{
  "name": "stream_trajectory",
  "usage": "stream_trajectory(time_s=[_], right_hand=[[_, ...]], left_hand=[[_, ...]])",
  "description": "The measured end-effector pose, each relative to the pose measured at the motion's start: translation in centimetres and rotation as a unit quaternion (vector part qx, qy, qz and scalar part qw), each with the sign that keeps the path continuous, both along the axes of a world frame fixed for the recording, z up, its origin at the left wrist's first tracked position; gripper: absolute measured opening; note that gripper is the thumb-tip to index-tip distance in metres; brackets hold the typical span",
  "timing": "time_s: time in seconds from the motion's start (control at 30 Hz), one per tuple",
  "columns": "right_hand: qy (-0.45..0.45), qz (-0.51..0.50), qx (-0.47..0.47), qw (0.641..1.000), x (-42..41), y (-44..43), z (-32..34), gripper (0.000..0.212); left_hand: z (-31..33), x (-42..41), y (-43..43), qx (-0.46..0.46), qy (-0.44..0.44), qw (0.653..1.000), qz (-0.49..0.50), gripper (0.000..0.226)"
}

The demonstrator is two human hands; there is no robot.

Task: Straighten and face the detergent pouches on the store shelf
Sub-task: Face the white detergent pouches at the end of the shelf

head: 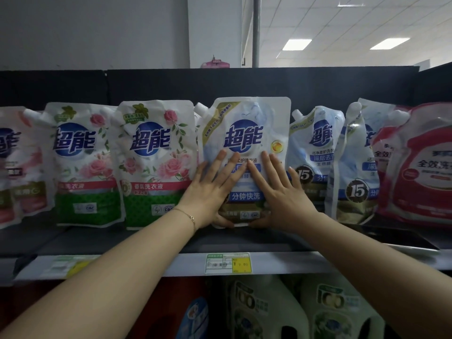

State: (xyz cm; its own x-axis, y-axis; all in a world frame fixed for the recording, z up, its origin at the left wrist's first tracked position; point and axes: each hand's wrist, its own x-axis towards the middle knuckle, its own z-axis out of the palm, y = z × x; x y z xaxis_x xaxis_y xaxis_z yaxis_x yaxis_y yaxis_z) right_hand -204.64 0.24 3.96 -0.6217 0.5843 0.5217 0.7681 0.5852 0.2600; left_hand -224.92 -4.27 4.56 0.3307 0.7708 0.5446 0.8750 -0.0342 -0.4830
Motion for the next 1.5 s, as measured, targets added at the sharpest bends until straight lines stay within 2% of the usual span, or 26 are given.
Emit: stream_trajectory(time_s=[0.1, 0.17, 0.27, 0.37, 0.47, 0.67, 0.83, 0.97, 1.1, 1.27, 1.4, 1.5], right_hand=[[-0.009, 0.023, -0.017, 1.0, 0.6, -0.4, 0.2, 0.125], [-0.011, 0.044, -0.018, 0.999, 1.2, -0.7, 0.5, 0.116], [0.038, 0.077, -0.006, 0.996, 2.1, -1.2, 0.7, 0.092], [0.102, 0.094, 0.066, 0.988, 3.1, -1.3, 0.2, 0.061], [0.123, 0.083, 0.06, 0.987, 4.0, -1.1, -0.3, 0.045], [0.147, 0.067, 0.086, 0.983, 6.2, -0.5, -0.7, 0.024], [0.187, 0.056, 0.092, 0.977, 8.9, -0.8, -0.3, 0.018], [0.2, 0.021, 0.087, 0.976, 11.6, -0.7, -0.4, 0.015], [0.198, -0.017, 0.055, 0.979, 15.0, 0.0, -0.2, 0.013], [0.258, -0.069, -0.023, 0.963, 18.6, 1.2, 0.4, 0.016], [0.301, -0.087, -0.086, 0.946, 20.3, 2.9, 0.8, 0.023], [0.328, -0.085, -0.125, 0.932, 21.1, 4.2, 0.9, 0.025]], left_hand=[[0.3, -0.5, -0.7, -0.013, 0.02, 1.0, -0.003, 0.13], [0.7, -0.6, -1.4, -0.011, 0.019, 0.999, -0.025, 0.117], [1.0, -0.2, -2.5, 0.026, -0.017, 0.995, -0.096, 0.086], [0.5, 1.0, -2.9, 0.067, -0.039, 0.979, -0.188, 0.049], [-0.2, 3.0, -2.8, 0.046, -0.021, 0.971, -0.236, 0.033], [-0.3, 6.8, -1.3, -0.002, -0.043, 0.958, -0.284, 0.025], [-0.3, 10.2, 0.0, -0.028, -0.044, 0.947, -0.316, 0.029], [-0.2, 12.9, 1.0, -0.047, -0.074, 0.951, -0.297, 0.024], [0.6, 15.5, 2.7, -0.099, -0.192, 0.946, -0.24, 0.019], [1.1, 18.3, 5.3, -0.152, -0.305, 0.929, -0.144, 0.033], [0.5, 20.1, 6.7, -0.173, -0.369, 0.905, -0.118, 0.034], [0.2, 20.8, 7.4, -0.207, -0.411, 0.877, -0.139, 0.031]])
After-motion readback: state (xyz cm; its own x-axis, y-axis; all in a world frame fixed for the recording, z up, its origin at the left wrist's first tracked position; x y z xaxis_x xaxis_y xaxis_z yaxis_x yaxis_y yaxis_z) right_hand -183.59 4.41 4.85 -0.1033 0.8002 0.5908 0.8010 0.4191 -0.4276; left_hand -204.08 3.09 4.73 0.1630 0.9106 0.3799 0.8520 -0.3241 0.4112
